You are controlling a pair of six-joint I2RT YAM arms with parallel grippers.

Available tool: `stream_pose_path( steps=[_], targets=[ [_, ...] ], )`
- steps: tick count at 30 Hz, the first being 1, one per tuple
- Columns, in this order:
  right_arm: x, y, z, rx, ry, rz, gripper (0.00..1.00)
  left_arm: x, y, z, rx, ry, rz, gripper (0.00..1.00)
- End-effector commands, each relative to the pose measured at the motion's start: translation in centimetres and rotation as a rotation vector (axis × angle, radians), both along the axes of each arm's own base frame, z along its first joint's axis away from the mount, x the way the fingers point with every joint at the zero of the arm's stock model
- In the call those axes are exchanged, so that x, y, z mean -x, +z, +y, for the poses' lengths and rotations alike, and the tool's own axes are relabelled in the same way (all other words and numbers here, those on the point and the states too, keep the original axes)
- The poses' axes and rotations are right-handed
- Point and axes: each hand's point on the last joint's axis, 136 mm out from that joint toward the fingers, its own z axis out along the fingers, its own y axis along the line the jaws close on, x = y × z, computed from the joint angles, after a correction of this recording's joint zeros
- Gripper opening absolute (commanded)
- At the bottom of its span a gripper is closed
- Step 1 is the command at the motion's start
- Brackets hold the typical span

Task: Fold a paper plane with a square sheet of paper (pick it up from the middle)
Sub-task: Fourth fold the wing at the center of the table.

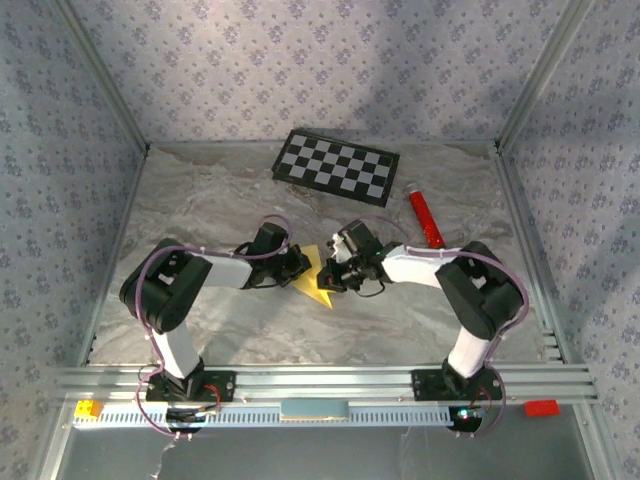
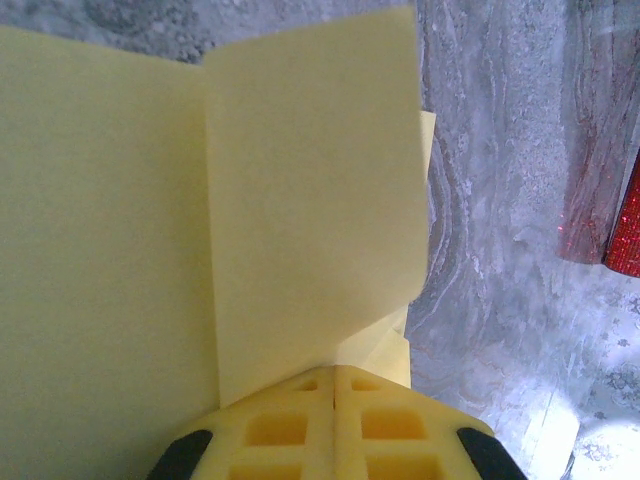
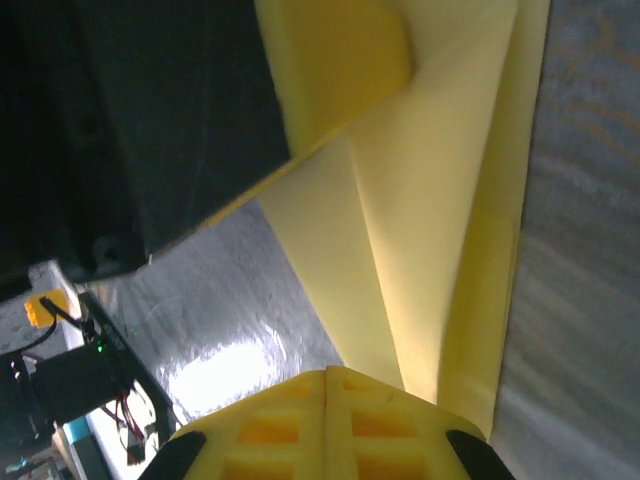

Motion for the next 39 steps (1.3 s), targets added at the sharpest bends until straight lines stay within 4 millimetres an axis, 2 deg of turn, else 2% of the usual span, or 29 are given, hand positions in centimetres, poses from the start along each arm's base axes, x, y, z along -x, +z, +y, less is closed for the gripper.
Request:
stream_pose_path(
  steps=[1, 5, 10, 14, 18, 22, 26, 31, 39],
  targets=[
    [-1.2, -0.2, 0.7, 0.015, -0.016, 0.013, 0.01, 1.2, -2.2, 1.7, -0.088, 0.029, 0.053, 0.02],
    [-1.0, -2.0, 0.4, 0.057, -0.012, 0.046, 0.01, 1.2, -2.1, 1.6, -0.086, 0.027, 0.052, 0.02],
    [0.2, -4.6, -1.4, 0.1, -0.046, 0.099, 0.0, 1.0, -1.8, 1.5, -0.085, 0.021, 0.044, 0.02],
    [1.3, -5.6, -2.3, 0.103, -0.064, 0.127, 0.0, 0.6, -1.2, 1.2, -0.082, 0.01, 0.029, 0.03],
    [1.9, -6.3, -3.0, 0.113, -0.068, 0.141, 0.0, 0.1, 0.2, 0.5, -0.058, -0.021, -0.009, 0.05],
    [1.8, -6.3, -3.1, 0.103, -0.058, 0.145, 0.0, -0.4, 2.9, -0.5, -0.017, -0.055, -0.072, 0.08],
    [1.6, -6.2, -2.9, 0.092, -0.049, 0.145, 0.0, 0.1, 4.2, -1.3, -0.01, -0.094, -0.095, 0.09],
    [1.4, -6.3, -2.9, 0.092, -0.047, 0.145, 0.0, 1.4, 2.8, -1.8, -0.047, -0.132, -0.042, 0.07],
    [1.7, -6.8, -3.2, 0.107, -0.053, 0.155, 0.0, 1.8, -0.5, -0.6, -0.141, -0.124, 0.021, 0.05]
  ],
)
